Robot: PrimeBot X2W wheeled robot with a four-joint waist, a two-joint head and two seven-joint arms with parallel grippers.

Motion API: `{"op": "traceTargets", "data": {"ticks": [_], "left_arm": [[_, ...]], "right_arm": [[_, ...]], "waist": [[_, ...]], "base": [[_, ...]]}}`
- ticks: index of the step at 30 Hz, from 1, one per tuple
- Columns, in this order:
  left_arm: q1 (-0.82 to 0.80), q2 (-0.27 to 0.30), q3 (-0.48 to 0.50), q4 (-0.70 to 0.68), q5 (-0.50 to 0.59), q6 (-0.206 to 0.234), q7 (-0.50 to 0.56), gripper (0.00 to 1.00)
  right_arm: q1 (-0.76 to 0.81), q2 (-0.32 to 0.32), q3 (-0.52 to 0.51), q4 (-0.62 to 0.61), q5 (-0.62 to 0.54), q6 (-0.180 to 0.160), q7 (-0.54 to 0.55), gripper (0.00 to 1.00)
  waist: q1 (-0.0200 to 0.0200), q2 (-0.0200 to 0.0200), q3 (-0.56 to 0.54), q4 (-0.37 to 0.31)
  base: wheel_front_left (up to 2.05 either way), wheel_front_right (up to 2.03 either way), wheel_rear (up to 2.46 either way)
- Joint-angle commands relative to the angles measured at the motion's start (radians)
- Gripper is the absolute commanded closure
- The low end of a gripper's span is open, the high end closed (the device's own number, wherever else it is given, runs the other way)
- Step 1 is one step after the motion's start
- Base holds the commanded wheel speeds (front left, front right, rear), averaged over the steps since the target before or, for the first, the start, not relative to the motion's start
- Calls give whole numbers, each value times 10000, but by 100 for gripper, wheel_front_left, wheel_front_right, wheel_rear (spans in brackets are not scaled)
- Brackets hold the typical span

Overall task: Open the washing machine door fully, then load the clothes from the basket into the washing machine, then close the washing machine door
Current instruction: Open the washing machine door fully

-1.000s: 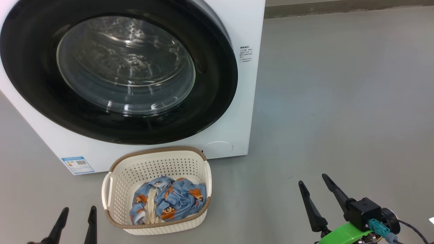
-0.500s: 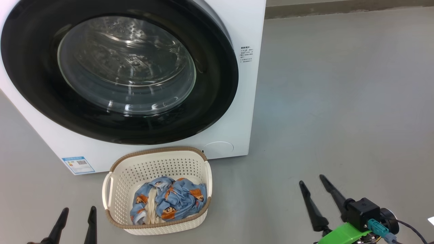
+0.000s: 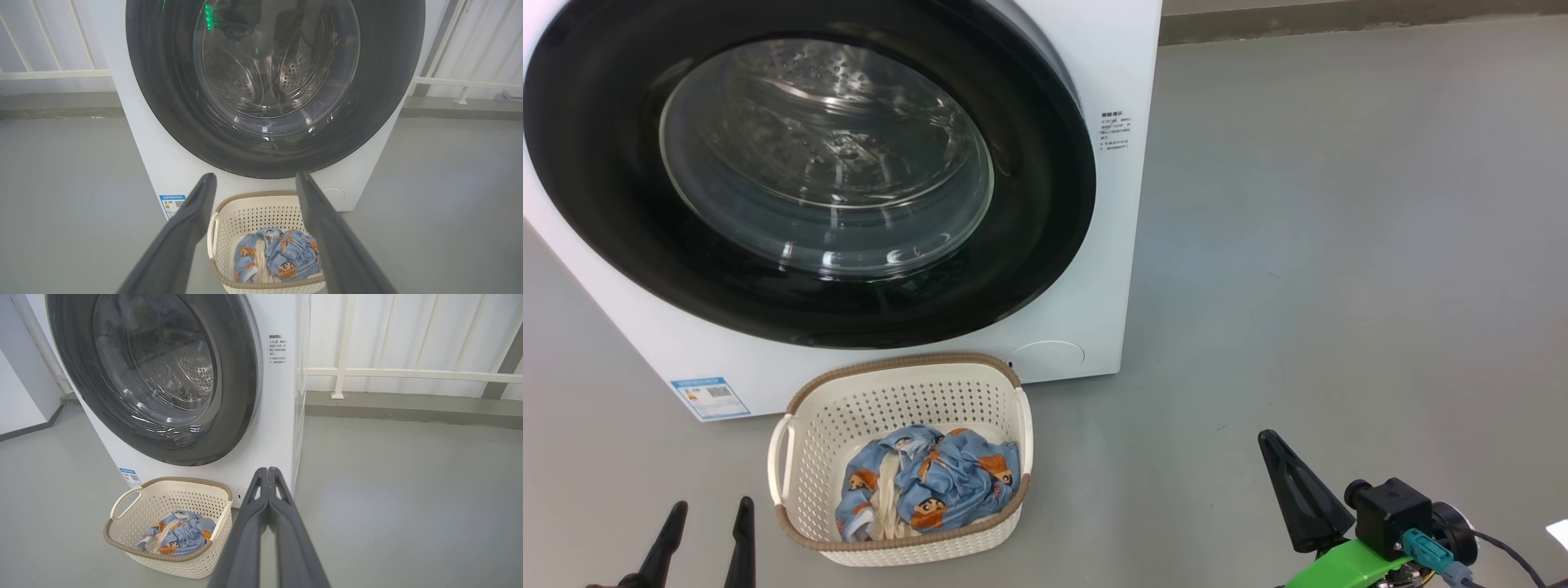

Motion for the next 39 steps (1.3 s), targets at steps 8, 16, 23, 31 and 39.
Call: {"op": "traceTargets", "data": {"ticks": [8,16,23,31,39], "left_arm": [[-163,133,279,-198,-63,-6,-93,0],[-119,133,169,-213,-126,0,-93,0],[-32,133,76,-350,-321,39,-93,0],[-126,133,74,-489,-377,23,-93,0],[-158,133,-146,-772,-342,6,-93,0]], "right_arm": [[-321,0,69,-167,979,-11,-122,100],[-321,22,-240,380,3862,-11,-122,100],[-871,19,-576,1001,8200,-11,-122,100],[-2044,-1147,-526,1348,12466,-11,557,100],[-2886,-1813,-1283,719,15273,-11,2266,100]], "waist": [[0,0,39,-7],[0,0,127,17],[0,0,465,-7],[0,0,1240,-14],[0,0,2195,-17]], "base": [[0,0,0],[0,0,0],[0,0,0],[0,0,0],[0,0,0]]}}
